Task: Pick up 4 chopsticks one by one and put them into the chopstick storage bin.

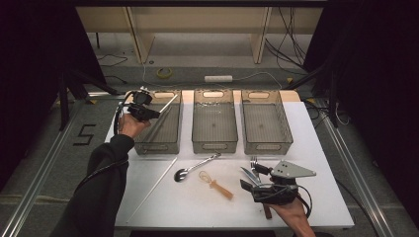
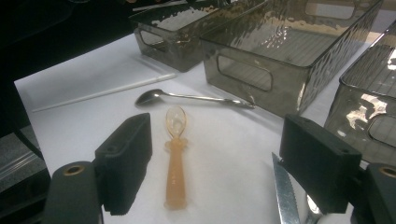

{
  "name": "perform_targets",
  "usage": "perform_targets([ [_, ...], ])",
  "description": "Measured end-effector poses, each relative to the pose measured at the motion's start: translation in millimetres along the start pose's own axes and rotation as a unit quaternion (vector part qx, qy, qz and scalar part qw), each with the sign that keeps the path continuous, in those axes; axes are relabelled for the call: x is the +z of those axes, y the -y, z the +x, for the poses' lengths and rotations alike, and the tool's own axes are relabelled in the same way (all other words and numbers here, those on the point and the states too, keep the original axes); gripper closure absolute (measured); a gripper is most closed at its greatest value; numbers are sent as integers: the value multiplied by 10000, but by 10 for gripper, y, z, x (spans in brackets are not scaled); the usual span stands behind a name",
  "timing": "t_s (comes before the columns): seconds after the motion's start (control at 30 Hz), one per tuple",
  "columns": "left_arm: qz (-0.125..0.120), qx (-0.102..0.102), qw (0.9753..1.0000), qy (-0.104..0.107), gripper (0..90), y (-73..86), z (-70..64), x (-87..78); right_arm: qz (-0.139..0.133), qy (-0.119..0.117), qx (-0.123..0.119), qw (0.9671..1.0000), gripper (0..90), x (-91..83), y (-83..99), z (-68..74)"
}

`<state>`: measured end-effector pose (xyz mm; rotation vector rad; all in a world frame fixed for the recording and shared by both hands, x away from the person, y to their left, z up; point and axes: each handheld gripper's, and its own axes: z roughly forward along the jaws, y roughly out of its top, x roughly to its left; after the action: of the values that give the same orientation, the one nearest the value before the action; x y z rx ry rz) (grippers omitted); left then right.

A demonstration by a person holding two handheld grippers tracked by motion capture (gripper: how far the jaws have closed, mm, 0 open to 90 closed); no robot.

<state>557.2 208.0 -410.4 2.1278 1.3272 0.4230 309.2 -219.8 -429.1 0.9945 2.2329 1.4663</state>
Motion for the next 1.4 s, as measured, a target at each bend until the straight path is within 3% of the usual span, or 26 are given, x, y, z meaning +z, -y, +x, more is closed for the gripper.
perform_targets([
  [0.3, 31, -167, 9999, -27, 819, 28, 27, 73, -1, -7, 2, 10000, 263, 1, 4, -10],
  [0.43, -43, -227, 9997, 19, 641, 18, 17, 25, -2, -8, 14, 10000, 263, 2, 4, -7],
  [0.77, -108, -233, 9990, 378, 413, 48, -159, -383, -1, -1, 6, 10000, 263, 0, 4, -10],
  [1.1, -113, -97, 9979, 628, 301, 366, -360, -767, 3, 16, 6, 10000, 263, 0, 5, -5],
  [1.2, -48, -16, 9986, 518, 284, 457, -394, -843, 2, 7, 7, 10000, 263, 0, -3, 5],
  [1.4, 184, 131, 9985, 496, 269, 618, -471, -933, 42, 5, -34, 10000, 263, 11, -6, 20],
])
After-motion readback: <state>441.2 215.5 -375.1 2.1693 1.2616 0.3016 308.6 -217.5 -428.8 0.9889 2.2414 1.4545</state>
